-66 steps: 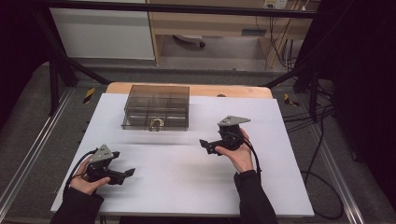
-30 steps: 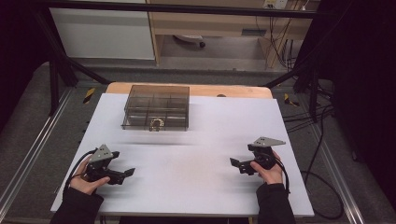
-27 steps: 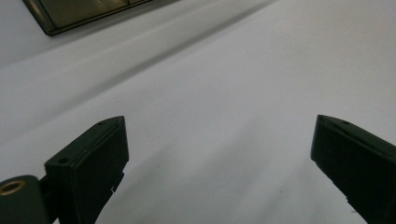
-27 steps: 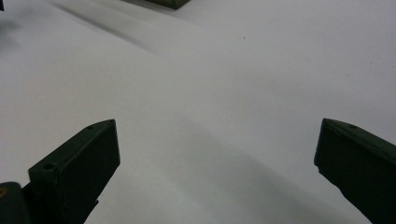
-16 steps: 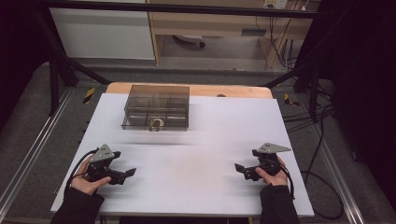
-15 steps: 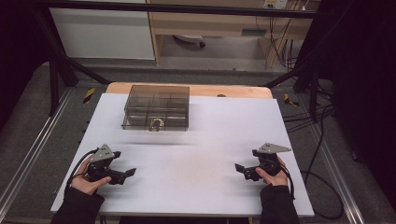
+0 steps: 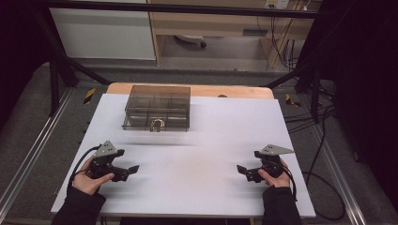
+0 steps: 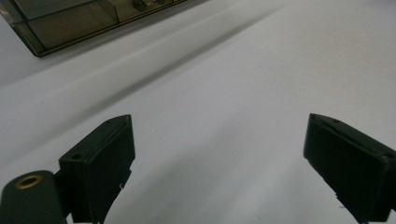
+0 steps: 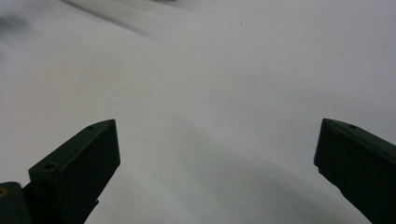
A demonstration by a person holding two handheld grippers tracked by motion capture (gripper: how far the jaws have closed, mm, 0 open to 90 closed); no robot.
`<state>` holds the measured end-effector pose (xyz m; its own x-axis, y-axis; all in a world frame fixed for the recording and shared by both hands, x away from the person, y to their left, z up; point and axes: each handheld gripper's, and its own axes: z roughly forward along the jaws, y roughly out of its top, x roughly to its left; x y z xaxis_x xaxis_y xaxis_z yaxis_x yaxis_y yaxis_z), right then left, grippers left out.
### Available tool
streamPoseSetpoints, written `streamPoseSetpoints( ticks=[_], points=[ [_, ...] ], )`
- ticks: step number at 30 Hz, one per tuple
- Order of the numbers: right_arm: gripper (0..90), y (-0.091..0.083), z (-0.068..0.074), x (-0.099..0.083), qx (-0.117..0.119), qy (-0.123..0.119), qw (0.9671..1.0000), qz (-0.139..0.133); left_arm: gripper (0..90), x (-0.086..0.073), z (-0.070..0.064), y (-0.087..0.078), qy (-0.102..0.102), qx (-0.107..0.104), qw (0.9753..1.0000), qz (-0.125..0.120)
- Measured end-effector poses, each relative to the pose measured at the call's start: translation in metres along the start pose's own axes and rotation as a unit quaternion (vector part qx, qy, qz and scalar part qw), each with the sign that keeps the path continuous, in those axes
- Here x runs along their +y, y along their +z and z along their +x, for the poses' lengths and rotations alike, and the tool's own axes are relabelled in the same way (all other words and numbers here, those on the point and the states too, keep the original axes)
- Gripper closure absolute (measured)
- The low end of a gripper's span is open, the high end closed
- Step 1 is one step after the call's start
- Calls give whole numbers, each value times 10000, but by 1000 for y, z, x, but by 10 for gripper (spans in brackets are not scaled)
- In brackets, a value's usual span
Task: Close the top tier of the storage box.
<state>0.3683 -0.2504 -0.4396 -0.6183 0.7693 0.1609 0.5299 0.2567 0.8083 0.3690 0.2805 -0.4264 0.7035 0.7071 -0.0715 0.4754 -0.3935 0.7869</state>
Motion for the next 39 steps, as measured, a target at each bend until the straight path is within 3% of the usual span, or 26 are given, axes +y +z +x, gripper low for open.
streamPoseSetpoints(
  ticks=[11, 19, 23, 33, 39],
  points=[
    [12, -1, -1, -2, -3, 7, 10000, -6, 151, 20, -1, 7, 121, 55, 9999, 98],
    [12, 0, -1, -2, 9, -21, 10000, 11, 224, 35, -1, 13, 239, 205, 9994, 148],
    [13, -1, -1, -2, -6, -7, 10000, 9, 273, 40, 1, 16, 206, 285, 9994, 75],
    [13, 0, 0, -2, -2, 4, 10000, 35, 381, 50, 5, 20, 219, 581, 9979, 164],
    [13, 0, 0, -3, -5, -4, 10000, 59, 493, 52, 6, 22, 172, 617, 9979, 135]
  ],
)
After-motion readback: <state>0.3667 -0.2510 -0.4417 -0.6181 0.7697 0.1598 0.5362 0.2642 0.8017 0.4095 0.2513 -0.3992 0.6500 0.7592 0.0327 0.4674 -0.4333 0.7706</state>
